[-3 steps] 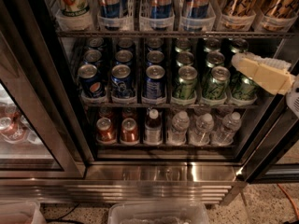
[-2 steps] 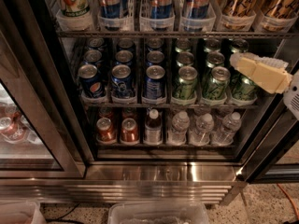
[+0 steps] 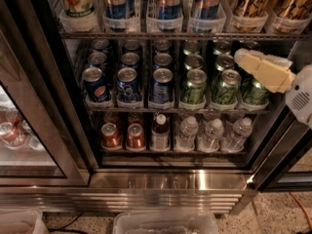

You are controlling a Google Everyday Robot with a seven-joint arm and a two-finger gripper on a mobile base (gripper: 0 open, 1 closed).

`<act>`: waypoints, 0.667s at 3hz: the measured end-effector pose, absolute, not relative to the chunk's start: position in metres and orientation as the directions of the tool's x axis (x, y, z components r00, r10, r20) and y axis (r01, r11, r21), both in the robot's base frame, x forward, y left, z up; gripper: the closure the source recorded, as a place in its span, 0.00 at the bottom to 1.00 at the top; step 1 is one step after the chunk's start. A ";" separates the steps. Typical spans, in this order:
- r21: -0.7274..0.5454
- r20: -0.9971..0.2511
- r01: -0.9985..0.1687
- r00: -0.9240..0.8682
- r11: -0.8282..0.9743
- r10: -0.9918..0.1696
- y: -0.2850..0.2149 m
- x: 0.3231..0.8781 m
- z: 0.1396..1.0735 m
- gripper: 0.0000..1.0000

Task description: Pick orange can from top shelf of fridge

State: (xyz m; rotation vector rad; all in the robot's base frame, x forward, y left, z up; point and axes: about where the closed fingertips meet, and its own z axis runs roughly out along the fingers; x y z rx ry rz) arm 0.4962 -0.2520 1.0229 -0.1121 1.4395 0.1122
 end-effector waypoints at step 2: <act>0.035 -0.984 -0.074 0.170 0.997 0.047 -0.232 0.512 1.028 0.00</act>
Offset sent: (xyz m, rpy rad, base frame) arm 0.0256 0.0417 0.0027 0.0537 -0.0796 -0.1194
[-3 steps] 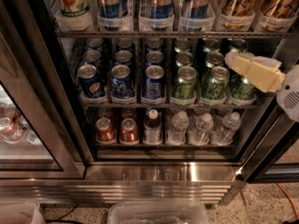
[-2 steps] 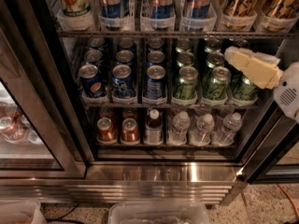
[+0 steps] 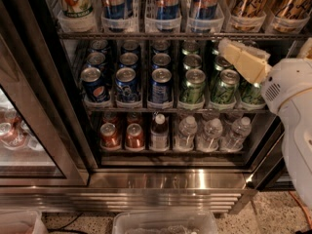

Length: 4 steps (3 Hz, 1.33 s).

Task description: Pick orange can from top shelf of fridge

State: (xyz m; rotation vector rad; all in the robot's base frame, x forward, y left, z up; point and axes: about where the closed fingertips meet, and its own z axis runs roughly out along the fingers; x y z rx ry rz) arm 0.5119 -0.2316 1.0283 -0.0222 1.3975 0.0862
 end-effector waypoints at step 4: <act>-0.073 -0.981 -0.058 0.184 0.996 -0.062 -0.204 0.538 1.037 0.00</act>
Offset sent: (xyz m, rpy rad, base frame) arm 0.0125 0.0431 0.0002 -0.1186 -0.0681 -0.0052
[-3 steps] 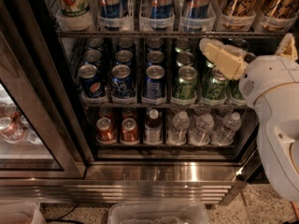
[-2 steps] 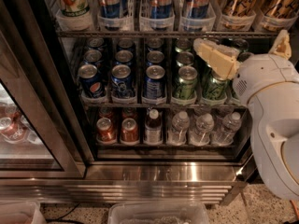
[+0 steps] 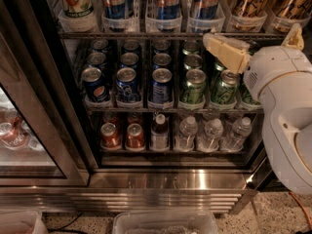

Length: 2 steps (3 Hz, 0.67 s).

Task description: Pick orange can from top shelf of fridge

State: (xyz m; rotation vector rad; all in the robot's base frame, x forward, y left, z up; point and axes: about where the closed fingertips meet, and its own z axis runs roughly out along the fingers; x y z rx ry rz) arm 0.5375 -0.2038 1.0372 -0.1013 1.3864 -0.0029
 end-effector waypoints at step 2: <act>-0.073 -0.981 -0.058 0.184 0.996 -0.062 -0.204 0.538 1.037 0.18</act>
Offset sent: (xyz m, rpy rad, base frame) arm 0.0000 0.0000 0.0000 0.0000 0.0000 0.0000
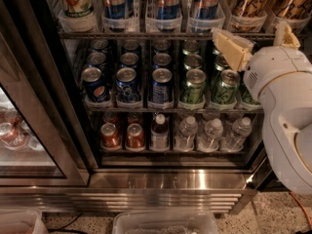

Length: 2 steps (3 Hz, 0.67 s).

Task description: Pick orange can from top shelf of fridge

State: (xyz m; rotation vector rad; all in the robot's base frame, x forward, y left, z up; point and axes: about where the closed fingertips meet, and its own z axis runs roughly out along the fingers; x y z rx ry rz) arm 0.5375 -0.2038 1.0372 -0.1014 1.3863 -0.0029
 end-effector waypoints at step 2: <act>-0.086 -0.974 -0.040 0.212 0.996 -0.075 -0.215 0.601 1.064 0.24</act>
Offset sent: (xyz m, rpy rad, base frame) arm 0.0002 -0.0003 0.0012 -0.0042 -0.0052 -0.0048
